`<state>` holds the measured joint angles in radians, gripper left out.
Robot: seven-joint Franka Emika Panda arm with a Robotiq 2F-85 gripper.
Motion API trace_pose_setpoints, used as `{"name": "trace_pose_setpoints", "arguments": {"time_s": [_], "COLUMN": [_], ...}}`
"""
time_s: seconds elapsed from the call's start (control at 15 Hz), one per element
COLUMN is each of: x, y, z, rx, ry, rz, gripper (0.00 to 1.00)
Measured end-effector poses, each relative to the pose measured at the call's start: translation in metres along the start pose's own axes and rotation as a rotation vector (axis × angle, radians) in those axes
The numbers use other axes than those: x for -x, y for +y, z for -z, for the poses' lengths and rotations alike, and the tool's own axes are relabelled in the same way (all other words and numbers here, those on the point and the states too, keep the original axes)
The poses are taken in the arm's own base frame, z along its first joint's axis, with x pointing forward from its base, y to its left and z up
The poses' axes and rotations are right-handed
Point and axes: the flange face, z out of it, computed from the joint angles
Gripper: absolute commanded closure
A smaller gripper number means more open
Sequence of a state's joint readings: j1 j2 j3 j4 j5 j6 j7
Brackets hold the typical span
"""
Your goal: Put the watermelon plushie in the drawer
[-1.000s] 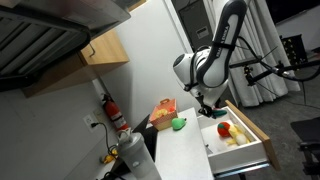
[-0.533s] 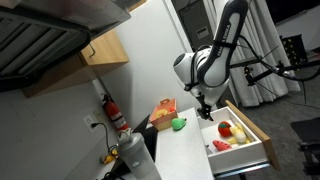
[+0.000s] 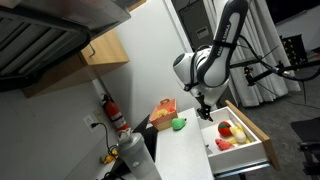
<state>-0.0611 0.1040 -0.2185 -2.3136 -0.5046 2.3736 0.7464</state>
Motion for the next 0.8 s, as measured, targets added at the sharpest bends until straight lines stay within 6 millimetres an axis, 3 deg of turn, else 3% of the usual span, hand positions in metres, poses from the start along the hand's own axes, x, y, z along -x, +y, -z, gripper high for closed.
{"name": "trace_pose_setpoints", "arguments": {"time_s": [0.8], "x": [-0.0058], "y": [-0.0013], "z": [0.0060], "rx": [-0.009], "ry": [0.011], "rz": [-0.008], "gripper": [0.00]}}
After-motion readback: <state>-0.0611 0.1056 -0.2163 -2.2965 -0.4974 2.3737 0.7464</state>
